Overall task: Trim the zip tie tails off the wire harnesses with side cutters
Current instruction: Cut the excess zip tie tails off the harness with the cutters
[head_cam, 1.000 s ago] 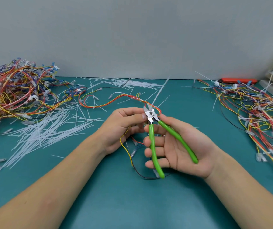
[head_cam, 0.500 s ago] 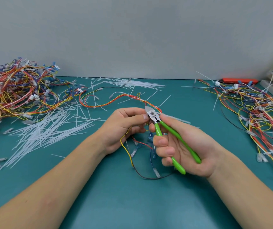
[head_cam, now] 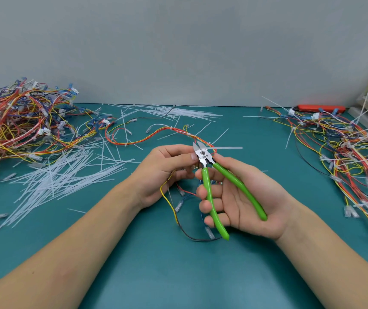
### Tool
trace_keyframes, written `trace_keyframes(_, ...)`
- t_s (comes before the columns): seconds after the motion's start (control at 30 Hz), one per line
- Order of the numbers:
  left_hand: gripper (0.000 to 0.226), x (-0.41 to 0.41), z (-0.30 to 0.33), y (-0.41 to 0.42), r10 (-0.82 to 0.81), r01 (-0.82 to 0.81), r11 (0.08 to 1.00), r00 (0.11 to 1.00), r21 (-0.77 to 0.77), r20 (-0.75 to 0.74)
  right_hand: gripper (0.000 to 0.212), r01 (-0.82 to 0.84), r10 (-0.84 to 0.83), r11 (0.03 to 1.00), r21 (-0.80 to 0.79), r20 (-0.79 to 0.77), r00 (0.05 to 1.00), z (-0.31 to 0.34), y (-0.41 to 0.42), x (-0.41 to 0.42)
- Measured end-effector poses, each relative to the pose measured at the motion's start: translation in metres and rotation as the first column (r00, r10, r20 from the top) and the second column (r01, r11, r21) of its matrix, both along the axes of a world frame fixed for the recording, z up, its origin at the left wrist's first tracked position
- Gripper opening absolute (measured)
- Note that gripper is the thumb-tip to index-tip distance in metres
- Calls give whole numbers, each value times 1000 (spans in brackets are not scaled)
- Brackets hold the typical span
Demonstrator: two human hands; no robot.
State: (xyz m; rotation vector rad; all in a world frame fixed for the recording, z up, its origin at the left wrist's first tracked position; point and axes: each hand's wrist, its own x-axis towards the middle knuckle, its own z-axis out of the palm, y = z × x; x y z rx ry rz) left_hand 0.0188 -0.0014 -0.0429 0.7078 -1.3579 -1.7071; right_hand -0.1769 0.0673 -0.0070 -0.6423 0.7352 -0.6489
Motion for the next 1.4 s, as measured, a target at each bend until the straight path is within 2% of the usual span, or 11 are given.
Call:
trace_keyframes(0.4, 19, 0, 0, 0, -23, 22, 999, 1000, -26, -10, 42, 16, -15, 1000, 5, -12, 1000, -1, 1, 1)
trace_keyframes(0.57, 21, -1, -1, -1, 35, -35, 999, 999, 11, 19, 38, 36, -36, 999, 3, -29, 999, 0, 0, 3)
trace_keyframes(0.8, 27, -2, 2, 2, 36, -37, 999, 999, 14, 31, 38, 24, -25, 1000, -18, -36, 999, 3, 2, 1)
trace_keyframes(1.17, 18, -1, 1, 2, 9, -9, 1000, 1000, 5, -29, 44, 24, -24, 1000, 3, -2, 1000, -1, 3, 5)
trace_keyframes(1.4, 17, -2, 0, 2, 23, -24, 999, 999, -21, -34, 41, 19, -20, 1000, 25, 15, 1000, 1, 2, 4)
